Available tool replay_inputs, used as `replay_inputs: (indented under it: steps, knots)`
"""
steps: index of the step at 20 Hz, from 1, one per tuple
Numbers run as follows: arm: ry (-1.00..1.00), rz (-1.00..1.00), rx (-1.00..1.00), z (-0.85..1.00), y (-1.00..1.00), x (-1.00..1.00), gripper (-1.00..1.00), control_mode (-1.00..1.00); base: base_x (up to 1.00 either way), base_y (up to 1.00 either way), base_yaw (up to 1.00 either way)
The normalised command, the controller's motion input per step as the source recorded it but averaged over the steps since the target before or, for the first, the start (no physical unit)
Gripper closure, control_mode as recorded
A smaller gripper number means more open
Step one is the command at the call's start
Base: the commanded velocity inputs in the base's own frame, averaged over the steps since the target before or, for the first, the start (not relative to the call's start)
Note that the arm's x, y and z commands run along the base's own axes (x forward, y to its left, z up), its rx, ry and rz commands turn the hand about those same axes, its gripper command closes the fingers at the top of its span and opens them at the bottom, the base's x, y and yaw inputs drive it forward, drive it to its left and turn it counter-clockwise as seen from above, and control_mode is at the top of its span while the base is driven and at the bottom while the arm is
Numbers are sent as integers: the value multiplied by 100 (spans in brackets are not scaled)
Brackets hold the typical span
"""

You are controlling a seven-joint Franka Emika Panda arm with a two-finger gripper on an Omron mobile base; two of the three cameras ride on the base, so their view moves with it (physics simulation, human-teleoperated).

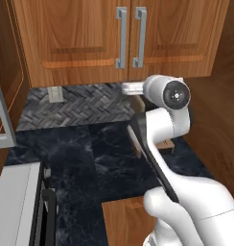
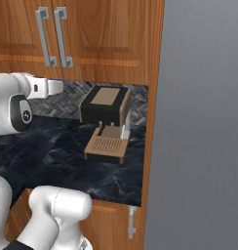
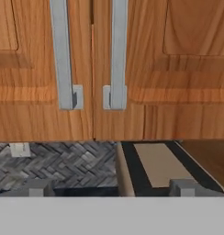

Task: Get the candle and the wine from the cabinet and move them to the dining counter.

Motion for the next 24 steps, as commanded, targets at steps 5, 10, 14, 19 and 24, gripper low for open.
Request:
replay_inputs:
  steps: [5, 10, 14, 19, 24]
  knots:
    - [-19, 5, 0, 47, 0, 2, -100, -100, 0, 0, 0]
    - [-18, 4, 0, 51, 0, 2, -100, -100, 0, 0, 0]
    - [-15, 3, 0, 47, 0, 12, -100, -100, 0, 0, 0]
    - [-9, 0, 0, 36, 0, 21, -100, -100, 0, 0, 0]
    - [-2, 0, 0, 3, -6, 39, -100, -100, 0, 0, 0]
